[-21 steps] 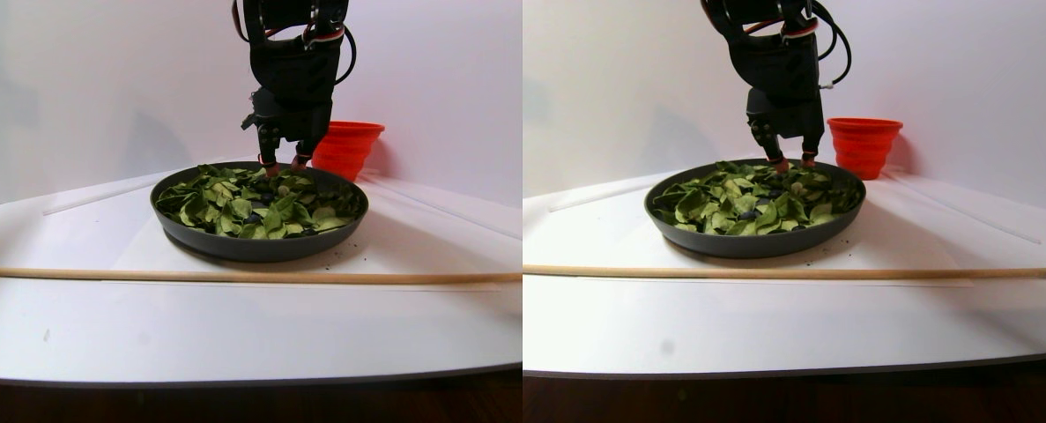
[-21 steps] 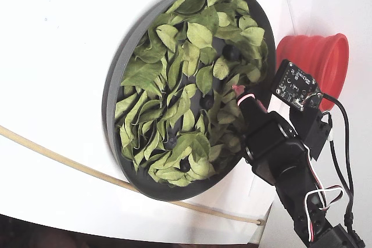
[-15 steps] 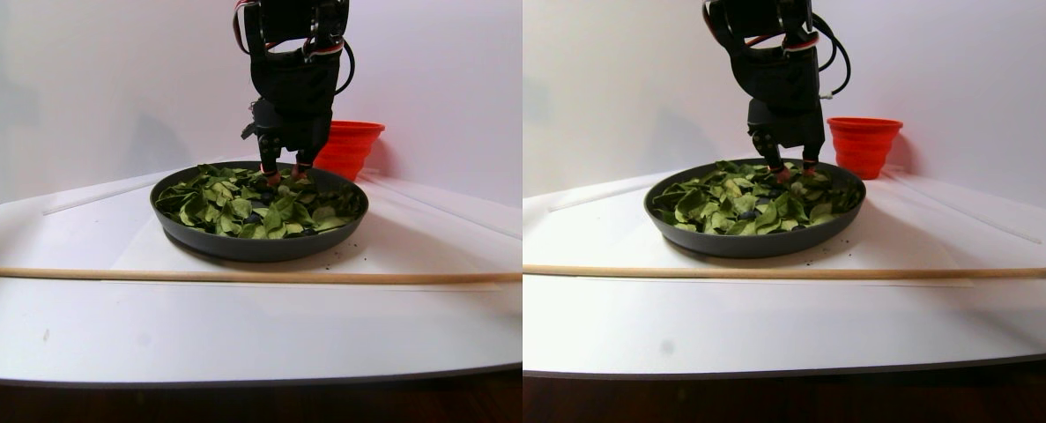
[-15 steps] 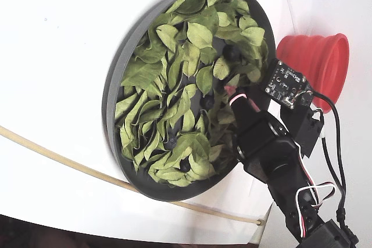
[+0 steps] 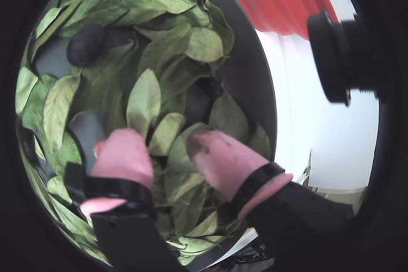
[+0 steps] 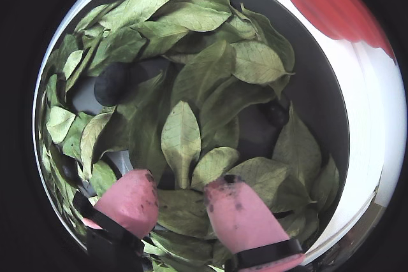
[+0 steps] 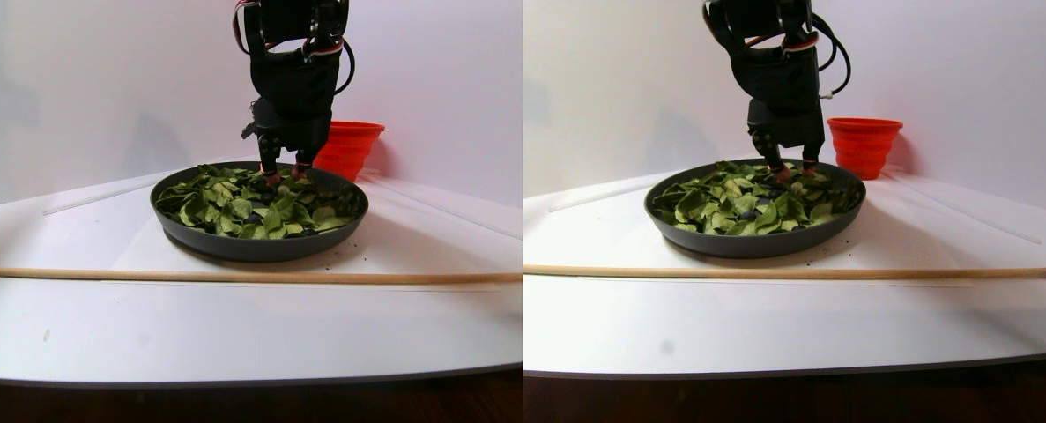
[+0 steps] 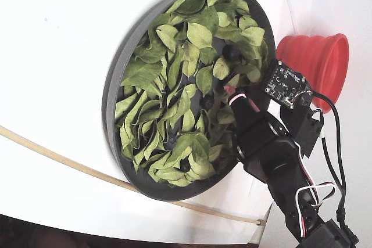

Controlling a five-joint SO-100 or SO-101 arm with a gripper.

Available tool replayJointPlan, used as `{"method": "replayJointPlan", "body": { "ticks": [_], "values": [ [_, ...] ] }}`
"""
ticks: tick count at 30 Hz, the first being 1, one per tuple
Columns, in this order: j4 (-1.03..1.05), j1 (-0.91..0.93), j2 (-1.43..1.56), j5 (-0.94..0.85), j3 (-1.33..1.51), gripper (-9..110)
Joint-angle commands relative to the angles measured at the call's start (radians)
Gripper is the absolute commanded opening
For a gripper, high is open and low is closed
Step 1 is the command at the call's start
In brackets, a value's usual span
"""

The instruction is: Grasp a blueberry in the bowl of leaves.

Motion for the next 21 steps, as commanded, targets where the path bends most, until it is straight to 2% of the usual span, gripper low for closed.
{"method": "replayJointPlan", "body": {
  "ticks": [1,21],
  "values": [
    [-0.018,-0.002,0.034,0.008,-0.048,14],
    [-0.018,-0.037,0.054,0.049,-0.006,14]
  ]
}}
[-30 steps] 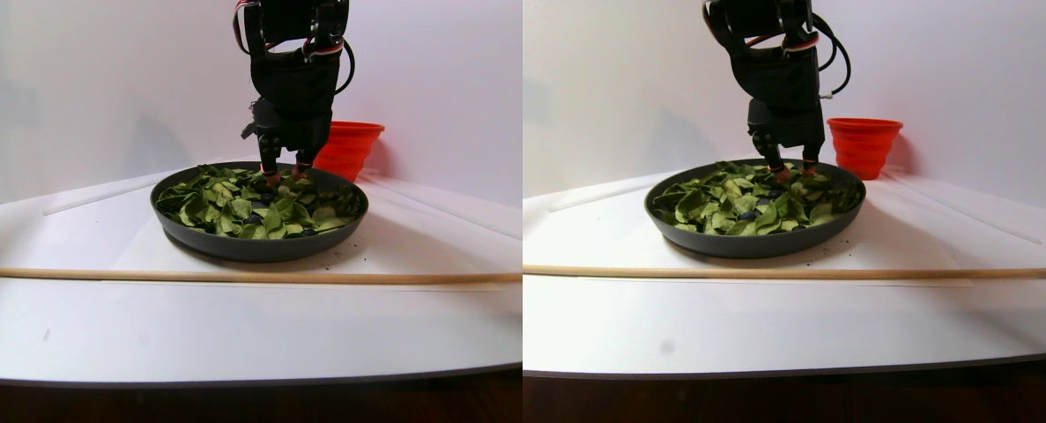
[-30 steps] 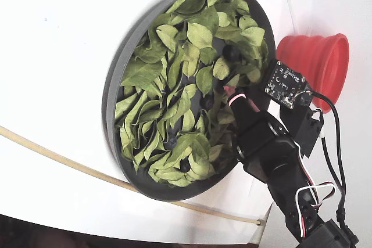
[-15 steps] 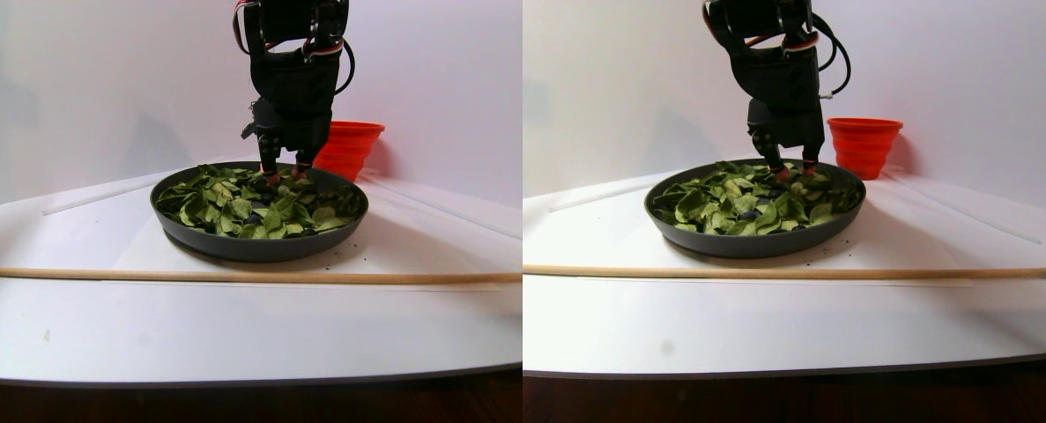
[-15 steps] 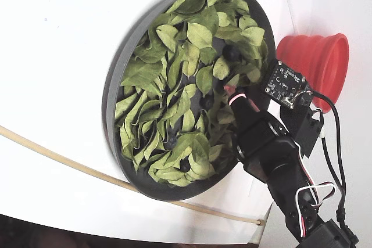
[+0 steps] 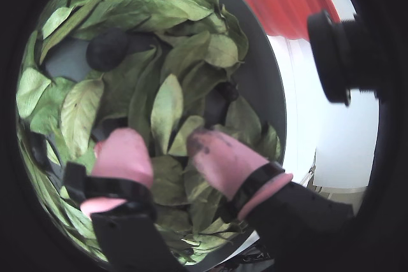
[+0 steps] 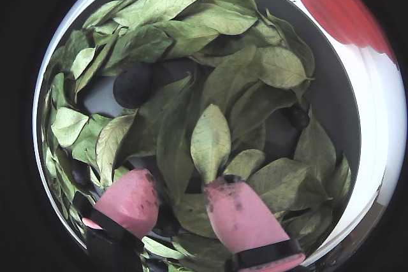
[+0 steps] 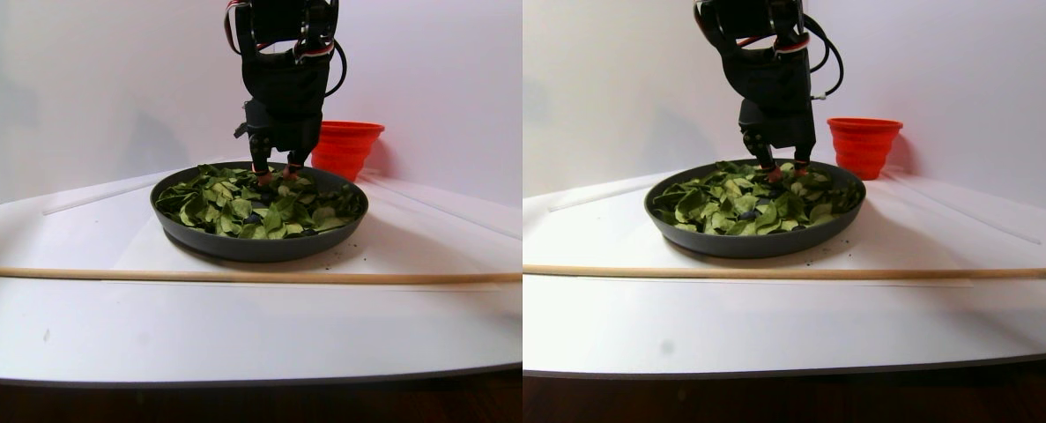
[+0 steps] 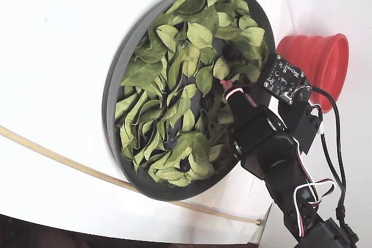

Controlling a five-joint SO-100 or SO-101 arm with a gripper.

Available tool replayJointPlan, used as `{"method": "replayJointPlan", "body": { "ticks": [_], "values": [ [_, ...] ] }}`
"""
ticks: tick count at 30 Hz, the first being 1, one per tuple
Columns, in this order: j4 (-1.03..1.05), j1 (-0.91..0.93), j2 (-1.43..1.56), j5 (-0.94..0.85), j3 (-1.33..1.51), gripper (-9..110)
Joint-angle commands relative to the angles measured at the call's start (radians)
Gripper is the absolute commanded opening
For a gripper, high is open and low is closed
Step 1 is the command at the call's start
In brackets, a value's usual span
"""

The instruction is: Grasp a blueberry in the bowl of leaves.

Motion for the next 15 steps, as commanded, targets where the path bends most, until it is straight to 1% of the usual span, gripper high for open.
{"method": "replayJointPlan", "body": {
  "ticks": [1,15],
  "values": [
    [-0.018,-0.008,0.055,0.014,-0.002,14],
    [-0.018,-0.021,0.075,0.031,0.051,15]
  ]
}}
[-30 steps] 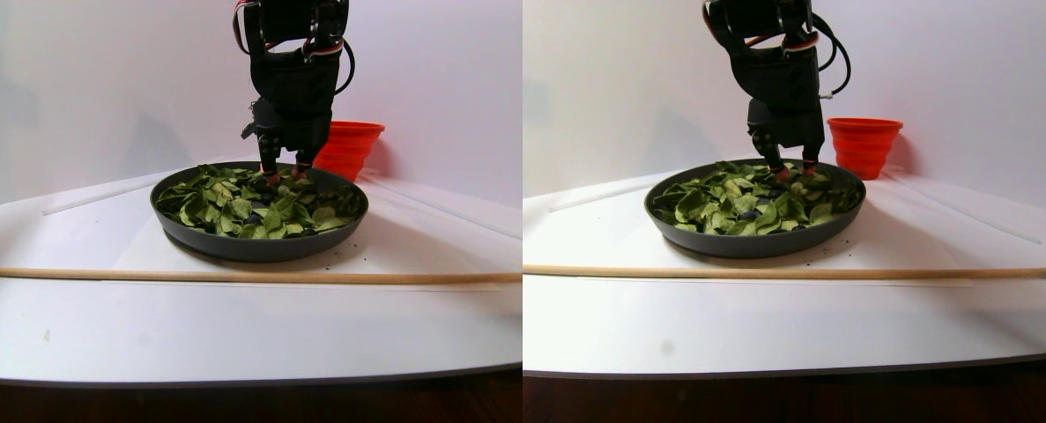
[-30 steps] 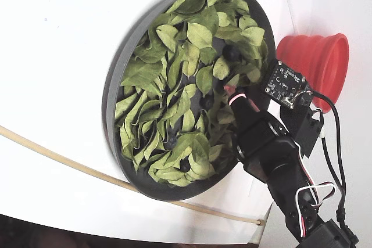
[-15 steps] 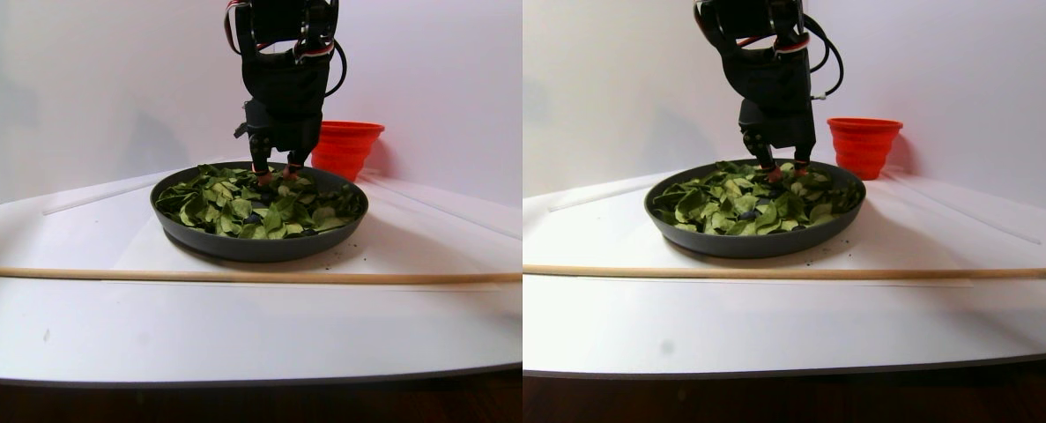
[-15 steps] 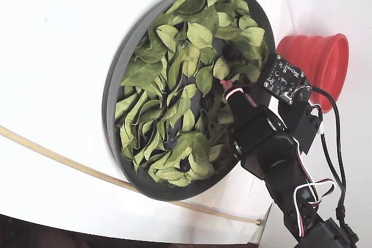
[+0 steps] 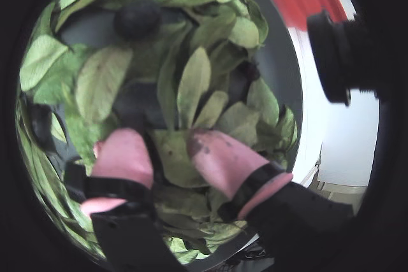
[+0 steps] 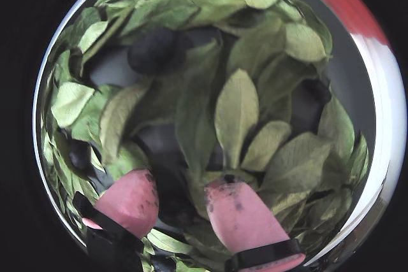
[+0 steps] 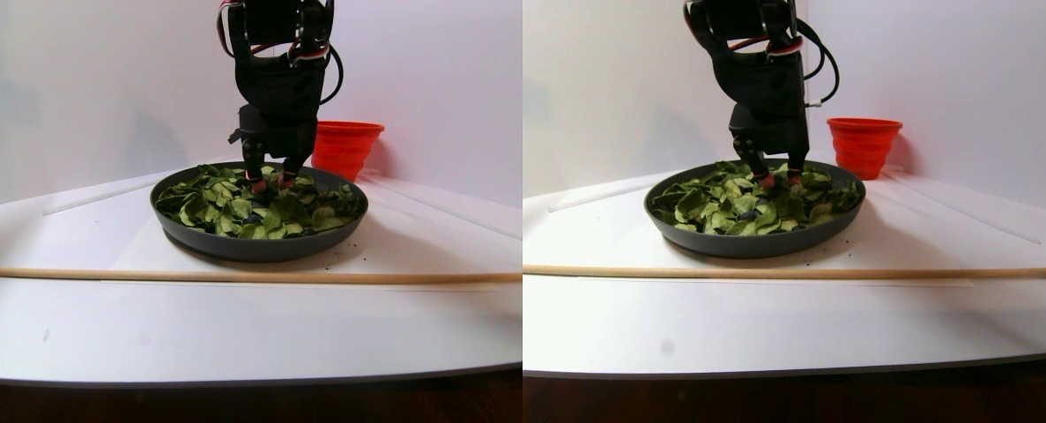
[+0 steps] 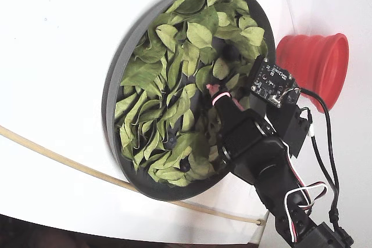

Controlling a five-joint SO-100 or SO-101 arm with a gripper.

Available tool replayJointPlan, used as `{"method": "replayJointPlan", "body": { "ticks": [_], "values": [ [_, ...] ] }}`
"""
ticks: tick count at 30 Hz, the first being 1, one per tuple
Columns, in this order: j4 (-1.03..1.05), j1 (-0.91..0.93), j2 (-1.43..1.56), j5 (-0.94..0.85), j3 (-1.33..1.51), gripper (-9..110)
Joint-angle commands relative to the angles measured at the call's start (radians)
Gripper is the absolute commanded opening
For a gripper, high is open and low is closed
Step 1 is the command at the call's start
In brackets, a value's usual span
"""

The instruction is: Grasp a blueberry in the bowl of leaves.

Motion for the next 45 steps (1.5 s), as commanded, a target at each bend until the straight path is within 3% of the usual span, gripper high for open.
{"method": "replayJointPlan", "body": {
  "ticks": [1,45],
  "values": [
    [-0.018,-0.003,0.077,0.002,0.002,15],
    [-0.097,0.002,-0.015,0.057,0.04,17]
  ]
}}
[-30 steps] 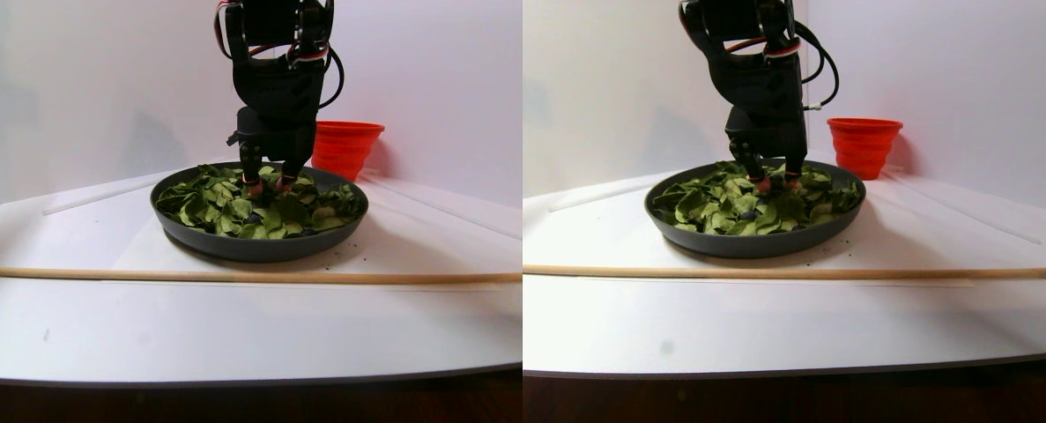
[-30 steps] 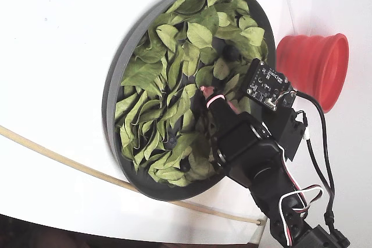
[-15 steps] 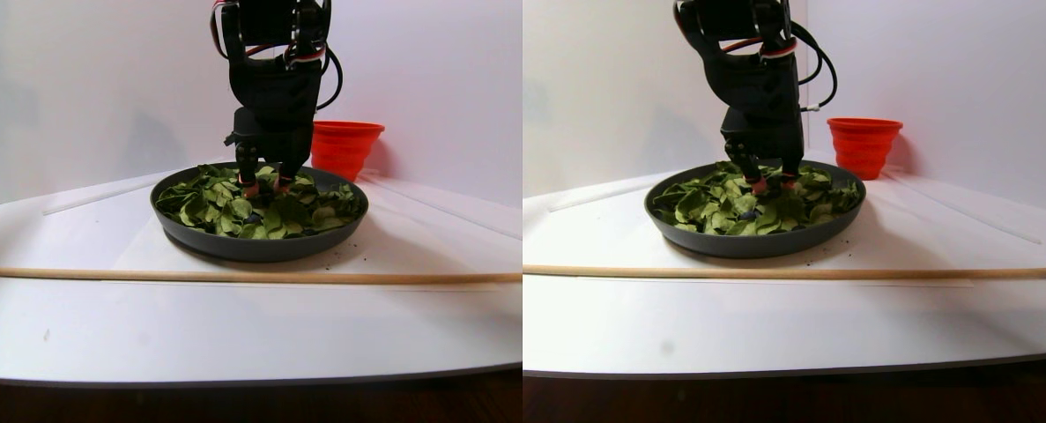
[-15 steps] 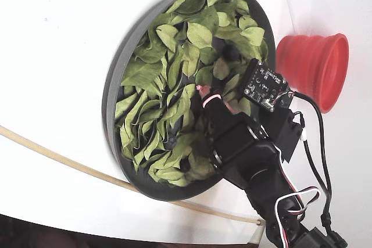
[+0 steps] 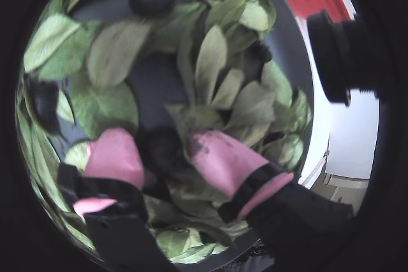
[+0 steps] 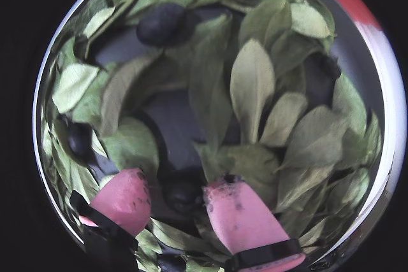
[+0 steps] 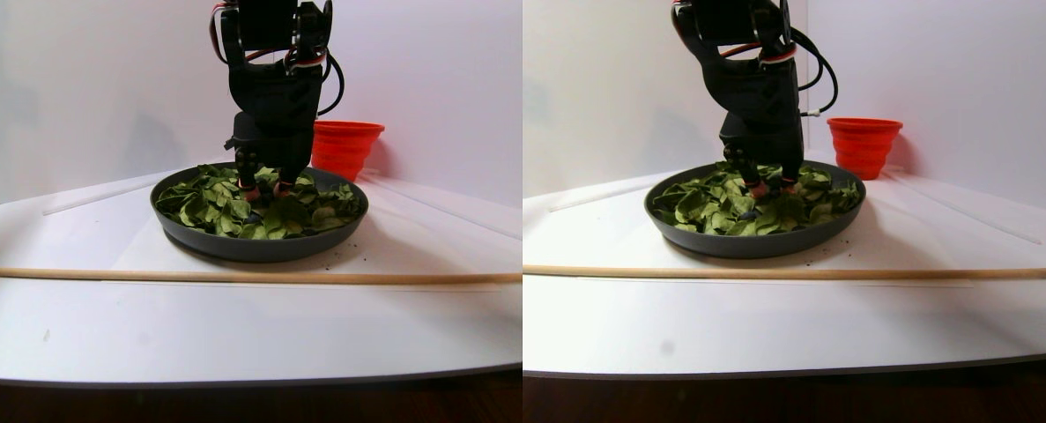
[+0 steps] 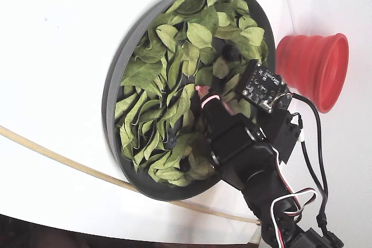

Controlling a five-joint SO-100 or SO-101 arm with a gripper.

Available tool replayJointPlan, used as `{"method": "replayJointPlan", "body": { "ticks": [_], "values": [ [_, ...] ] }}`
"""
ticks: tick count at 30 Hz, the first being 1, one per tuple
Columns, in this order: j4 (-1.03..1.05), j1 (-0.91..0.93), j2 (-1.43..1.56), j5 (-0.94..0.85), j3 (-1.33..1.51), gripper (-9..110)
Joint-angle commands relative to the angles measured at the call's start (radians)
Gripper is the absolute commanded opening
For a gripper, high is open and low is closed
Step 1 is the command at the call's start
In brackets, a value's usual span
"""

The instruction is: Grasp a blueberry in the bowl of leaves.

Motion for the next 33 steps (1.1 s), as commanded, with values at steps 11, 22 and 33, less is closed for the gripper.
{"method": "replayJointPlan", "body": {
  "ticks": [11,22,33],
  "values": [
    [-0.034,0.021,-0.015,0.015,-0.029,16],
    [-0.034,0.023,-0.02,0.032,0.006,14],
    [-0.034,0.028,-0.018,0.034,0.018,11]
  ]
}}
